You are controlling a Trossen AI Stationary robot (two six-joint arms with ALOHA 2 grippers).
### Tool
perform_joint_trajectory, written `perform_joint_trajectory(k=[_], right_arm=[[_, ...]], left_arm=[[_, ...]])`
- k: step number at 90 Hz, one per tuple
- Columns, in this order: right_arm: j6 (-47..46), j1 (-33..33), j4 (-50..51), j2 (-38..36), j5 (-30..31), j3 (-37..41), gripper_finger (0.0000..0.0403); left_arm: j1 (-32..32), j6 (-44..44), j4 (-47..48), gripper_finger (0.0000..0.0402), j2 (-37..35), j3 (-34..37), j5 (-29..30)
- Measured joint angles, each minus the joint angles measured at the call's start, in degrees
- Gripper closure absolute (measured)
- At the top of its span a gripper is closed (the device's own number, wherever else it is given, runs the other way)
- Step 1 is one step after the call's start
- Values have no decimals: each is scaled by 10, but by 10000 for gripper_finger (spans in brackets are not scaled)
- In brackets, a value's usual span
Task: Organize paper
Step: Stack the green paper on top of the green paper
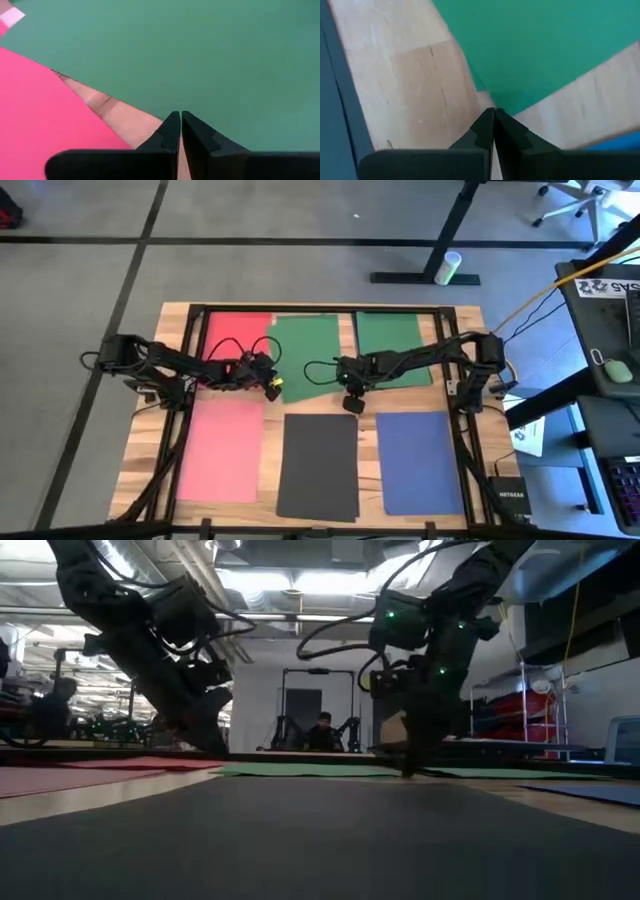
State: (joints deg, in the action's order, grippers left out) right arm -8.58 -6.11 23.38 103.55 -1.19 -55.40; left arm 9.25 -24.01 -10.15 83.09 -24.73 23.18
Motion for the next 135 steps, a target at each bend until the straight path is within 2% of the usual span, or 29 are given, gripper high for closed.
perform_joint_trajectory(k=[21, 40, 54, 63, 80, 106, 135], right_arm=[[-1, 22, 14, -27, -14, 4, 403], [11, 9, 13, -38, 42, 3, 403], [13, -14, 6, -34, 51, 2, 403], [13, -21, 2, -34, 52, 2, 403], [26, -21, -12, -35, 51, 2, 403], [28, -22, -29, -35, 51, 2, 403], [23, -22, -16, -35, 52, 1, 403]], left_arm=[[28, 16, -13, 402, 0, -5, 29], [76, 23, 20, 402, 0, -22, 40], [120, 19, 49, 402, 0, -38, 90], [152, 19, 71, 402, 0, -54, 95], [206, 18, 131, 402, 0, -83, 68], [265, 19, 102, 402, 56, -85, 9], [271, 30, 71, 402, 116, -111, 5]])
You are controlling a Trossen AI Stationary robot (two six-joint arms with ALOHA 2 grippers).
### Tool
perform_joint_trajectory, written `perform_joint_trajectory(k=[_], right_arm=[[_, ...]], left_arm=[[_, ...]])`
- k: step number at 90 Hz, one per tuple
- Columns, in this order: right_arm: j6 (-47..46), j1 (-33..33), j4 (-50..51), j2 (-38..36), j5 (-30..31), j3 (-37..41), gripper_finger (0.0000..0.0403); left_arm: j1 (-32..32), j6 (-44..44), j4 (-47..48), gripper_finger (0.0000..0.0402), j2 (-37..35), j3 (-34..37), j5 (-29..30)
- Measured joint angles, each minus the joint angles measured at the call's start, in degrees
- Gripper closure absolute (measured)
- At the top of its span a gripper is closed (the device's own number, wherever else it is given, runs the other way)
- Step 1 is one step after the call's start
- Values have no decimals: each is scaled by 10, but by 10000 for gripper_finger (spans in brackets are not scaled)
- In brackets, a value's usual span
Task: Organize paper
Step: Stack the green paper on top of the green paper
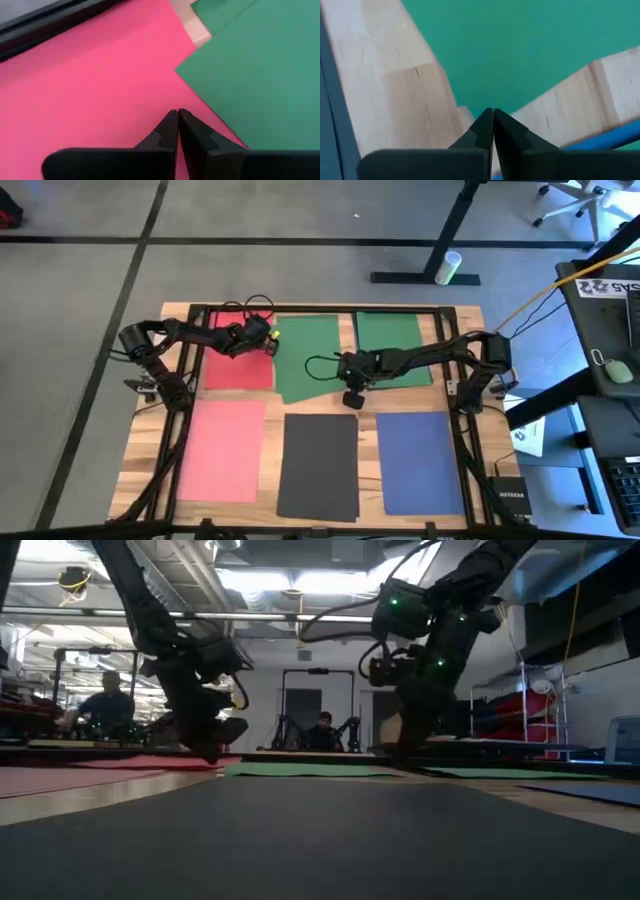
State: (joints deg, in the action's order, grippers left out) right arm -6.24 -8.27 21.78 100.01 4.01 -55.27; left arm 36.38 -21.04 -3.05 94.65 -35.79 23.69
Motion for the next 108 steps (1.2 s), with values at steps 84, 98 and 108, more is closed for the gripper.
perform_joint_trajectory(k=[84, 98, 108], right_arm=[[-9, 0, 12, 0, 0, 0, 403], [-9, 0, 12, 0, 0, 0, 403], [-9, 0, 12, 0, 0, 0, 403]], left_arm=[[-17, 50, 137, 402, -66, 4, 5], [-31, 50, 138, 402, -91, 4, 7], [-43, 50, 164, 402, -100, 3, 8]])
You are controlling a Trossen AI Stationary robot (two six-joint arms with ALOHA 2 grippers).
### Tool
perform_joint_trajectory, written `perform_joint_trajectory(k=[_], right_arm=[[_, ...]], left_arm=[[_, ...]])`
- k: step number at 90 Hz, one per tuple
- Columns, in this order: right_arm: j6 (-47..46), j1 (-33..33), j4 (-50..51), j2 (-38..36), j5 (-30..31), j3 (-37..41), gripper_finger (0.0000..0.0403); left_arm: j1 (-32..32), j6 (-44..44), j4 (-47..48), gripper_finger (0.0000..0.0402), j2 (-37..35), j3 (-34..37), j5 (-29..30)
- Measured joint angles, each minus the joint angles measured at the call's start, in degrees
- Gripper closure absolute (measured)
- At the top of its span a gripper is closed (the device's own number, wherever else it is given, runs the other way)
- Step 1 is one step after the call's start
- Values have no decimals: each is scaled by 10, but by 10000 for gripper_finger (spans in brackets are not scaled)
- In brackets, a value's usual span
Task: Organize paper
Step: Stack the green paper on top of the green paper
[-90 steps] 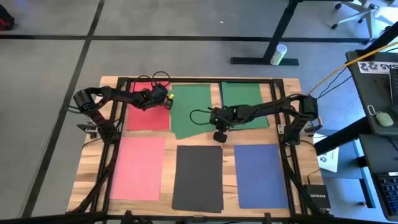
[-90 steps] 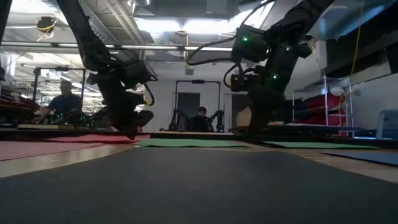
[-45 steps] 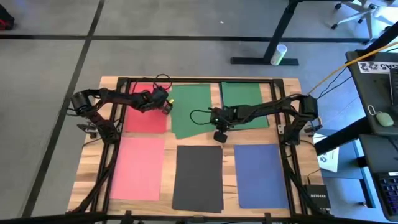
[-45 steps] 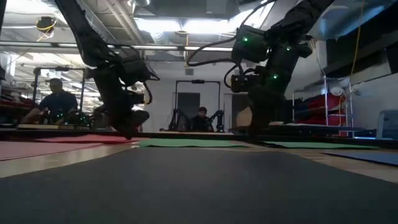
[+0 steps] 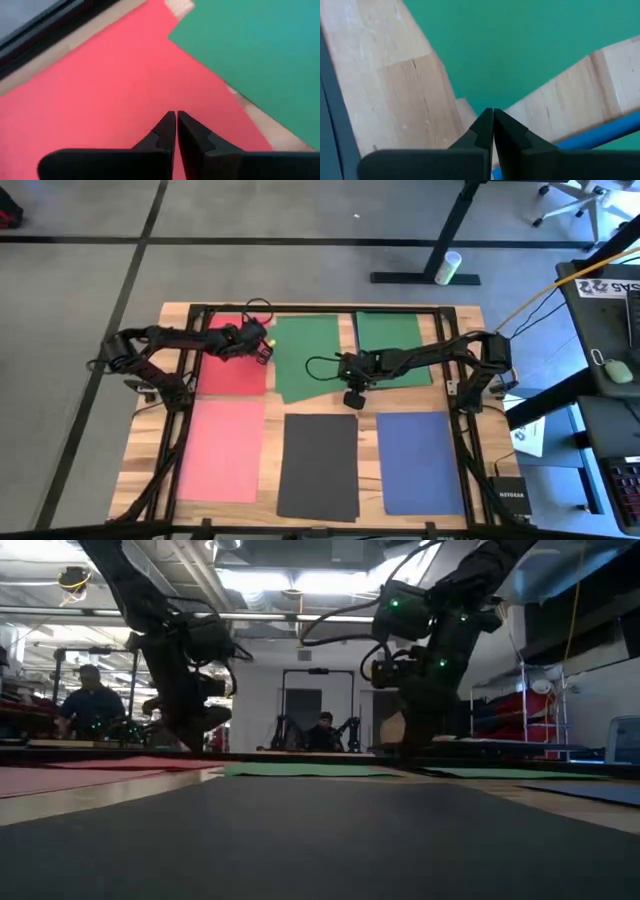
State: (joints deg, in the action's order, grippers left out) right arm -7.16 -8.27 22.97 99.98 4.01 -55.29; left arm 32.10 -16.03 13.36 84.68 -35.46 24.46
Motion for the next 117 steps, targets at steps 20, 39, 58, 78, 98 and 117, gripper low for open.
perform_joint_trajectory(k=[20, 39, 58, 78, 98, 117], right_arm=[[1, 0, -1, 0, 0, 0, 403], [1, 0, -4, 0, 0, 0, 403], [13, 0, -5, 0, 0, 0, 403], [13, 0, -7, 0, 0, 0, 403], [13, 0, -5, 0, 0, 0, 403], [15, 0, -11, 17, -5, -1, 403]], left_arm=[[-1, -13, 3, 402, 2, 20, 1], [7, 15, -101, 402, 2, 21, -17], [21, 20, -130, 402, 2, 15, -68], [14, 45, -129, 402, 17, -25, -86], [-3, 74, -117, 402, 101, -94, -96], [-9, 73, -110, 402, 154, -115, -95]])
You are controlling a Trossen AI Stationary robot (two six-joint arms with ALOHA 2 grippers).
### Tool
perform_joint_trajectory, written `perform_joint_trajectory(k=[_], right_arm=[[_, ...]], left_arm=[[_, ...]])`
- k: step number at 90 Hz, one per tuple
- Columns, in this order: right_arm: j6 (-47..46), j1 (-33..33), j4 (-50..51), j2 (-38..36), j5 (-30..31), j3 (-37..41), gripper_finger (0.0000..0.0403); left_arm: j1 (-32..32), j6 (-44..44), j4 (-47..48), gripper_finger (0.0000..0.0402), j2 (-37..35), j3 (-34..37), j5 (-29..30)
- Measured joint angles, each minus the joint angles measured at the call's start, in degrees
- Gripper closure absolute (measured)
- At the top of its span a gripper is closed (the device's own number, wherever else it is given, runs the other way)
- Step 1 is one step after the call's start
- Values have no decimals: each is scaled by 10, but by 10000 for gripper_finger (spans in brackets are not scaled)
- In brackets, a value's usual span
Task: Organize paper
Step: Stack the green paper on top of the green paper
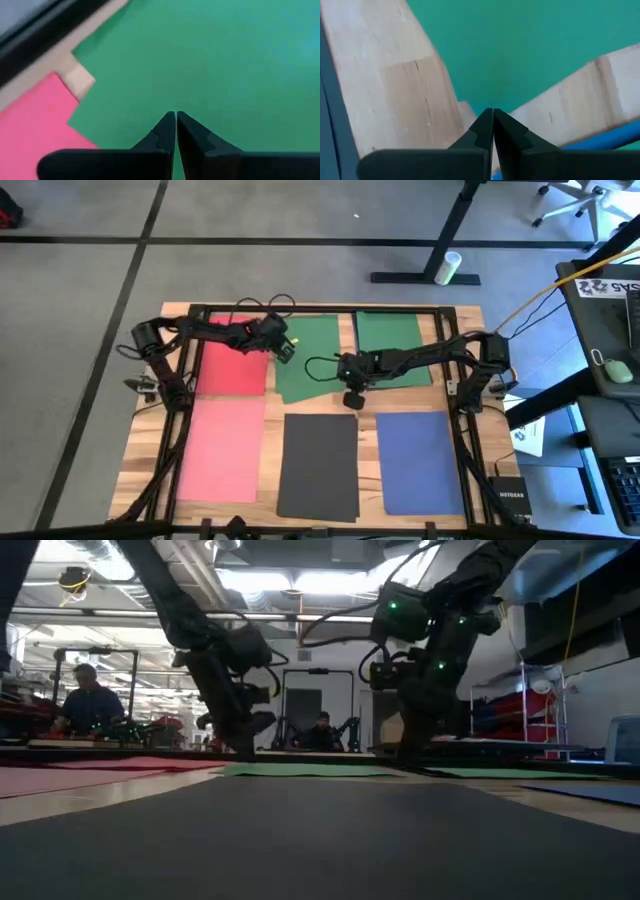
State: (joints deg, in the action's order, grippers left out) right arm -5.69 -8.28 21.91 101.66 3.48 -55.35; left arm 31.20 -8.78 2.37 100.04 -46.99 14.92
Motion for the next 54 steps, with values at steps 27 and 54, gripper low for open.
perform_joint_trajectory(k=[27, 54], right_arm=[[-13, 0, -24, 33, -12, -3, 403], [-58, 0, -15, 33, -15, -2, 403]], left_arm=[[-5, 2, 16, 402, -26, -1, 5], [-3, -2, 51, 402, -27, -1, 8]])
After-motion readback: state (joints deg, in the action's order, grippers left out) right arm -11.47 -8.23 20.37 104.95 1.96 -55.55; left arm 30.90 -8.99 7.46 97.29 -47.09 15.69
